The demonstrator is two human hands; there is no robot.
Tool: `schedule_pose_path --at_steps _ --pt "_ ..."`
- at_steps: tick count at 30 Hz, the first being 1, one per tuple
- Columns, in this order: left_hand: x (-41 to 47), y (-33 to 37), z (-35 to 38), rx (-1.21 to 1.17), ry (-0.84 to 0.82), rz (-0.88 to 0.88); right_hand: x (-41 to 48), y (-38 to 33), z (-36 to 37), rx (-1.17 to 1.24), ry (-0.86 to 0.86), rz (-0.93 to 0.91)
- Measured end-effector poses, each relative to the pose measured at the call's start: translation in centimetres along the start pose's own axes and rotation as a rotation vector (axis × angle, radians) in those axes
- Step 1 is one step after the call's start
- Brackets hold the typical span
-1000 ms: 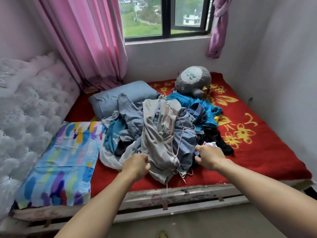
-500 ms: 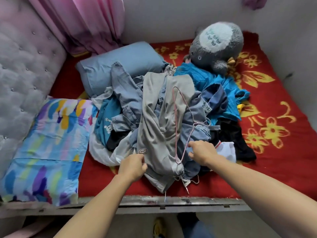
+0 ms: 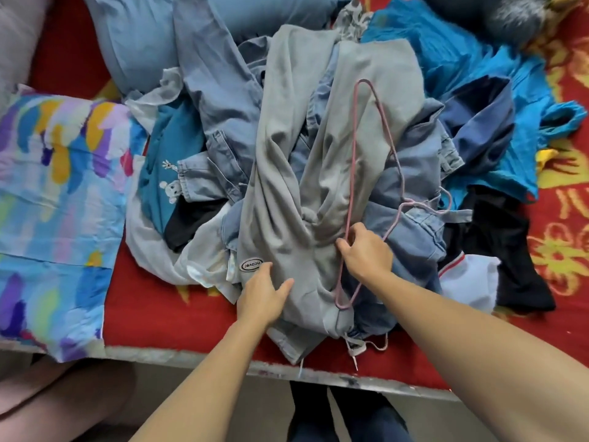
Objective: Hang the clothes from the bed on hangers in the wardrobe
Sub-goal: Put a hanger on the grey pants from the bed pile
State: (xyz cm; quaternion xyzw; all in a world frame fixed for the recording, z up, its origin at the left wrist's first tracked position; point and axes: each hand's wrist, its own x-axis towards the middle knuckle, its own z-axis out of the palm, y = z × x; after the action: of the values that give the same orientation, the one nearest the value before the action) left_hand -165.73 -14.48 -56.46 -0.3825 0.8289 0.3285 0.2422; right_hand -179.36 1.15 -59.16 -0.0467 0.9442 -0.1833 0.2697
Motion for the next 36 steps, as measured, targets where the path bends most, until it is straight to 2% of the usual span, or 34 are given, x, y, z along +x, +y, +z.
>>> schedule_pose_path --at_steps 2,6,10,13,15,18,20,21,23,25,28,30,33,36 --pt "1.8 0.9 1.7 -0.115 0.035 -0.025 0.4 0.8 0.5 0.060 0.031 0.021" --pt "3.0 3.8 2.4 -0.169 0.199 -0.063 0.9 2.7 -2.0 0.137 0.090 0.061" --pt "4.3 6.9 -1.1 -0.212 0.350 0.050 3.6 4.2 -7.9 0.127 0.274 0.060" --pt "6.9 9.5 -4.2 -0.213 0.485 0.125 5.8 4.8 -11.7 0.035 0.325 0.056" --pt "8.5 10.7 -5.9 -0.209 0.518 0.148 5.9 4.8 -12.2 -0.031 0.336 -0.031" --pt "9.9 10.4 -6.8 -0.232 0.504 0.094 3.4 3.7 -9.6 -0.053 0.359 -0.289" --pt "10.2 9.2 -6.3 -0.244 0.483 0.074 0.7 2.4 -6.4 0.004 0.172 -0.396" --pt "10.3 8.5 -5.9 -0.262 0.462 0.068 -0.6 2.0 -4.4 0.028 0.012 -0.378" --pt "10.3 6.9 -4.9 -0.333 0.396 0.047 -2.5 1.7 -0.4 0.096 -0.261 -0.226" --pt "9.9 5.0 -3.7 -0.424 0.310 0.023 -3.1 2.3 2.7 0.208 -0.328 -0.067" --pt "7.1 2.4 -1.3 -0.445 0.191 0.035 -3.1 2.6 3.4 0.467 -0.302 0.093" --pt "3.7 1.6 0.3 -0.484 0.093 0.113 -2.7 2.3 1.6 0.684 -0.228 0.183" --pt "-2.0 1.7 2.6 -0.307 -0.040 0.268 -0.8 2.0 -2.4 0.927 -0.092 0.309" --pt "-4.3 2.5 6.2 -0.045 0.064 0.359 1.3 2.2 -5.6 1.146 -0.057 0.460"
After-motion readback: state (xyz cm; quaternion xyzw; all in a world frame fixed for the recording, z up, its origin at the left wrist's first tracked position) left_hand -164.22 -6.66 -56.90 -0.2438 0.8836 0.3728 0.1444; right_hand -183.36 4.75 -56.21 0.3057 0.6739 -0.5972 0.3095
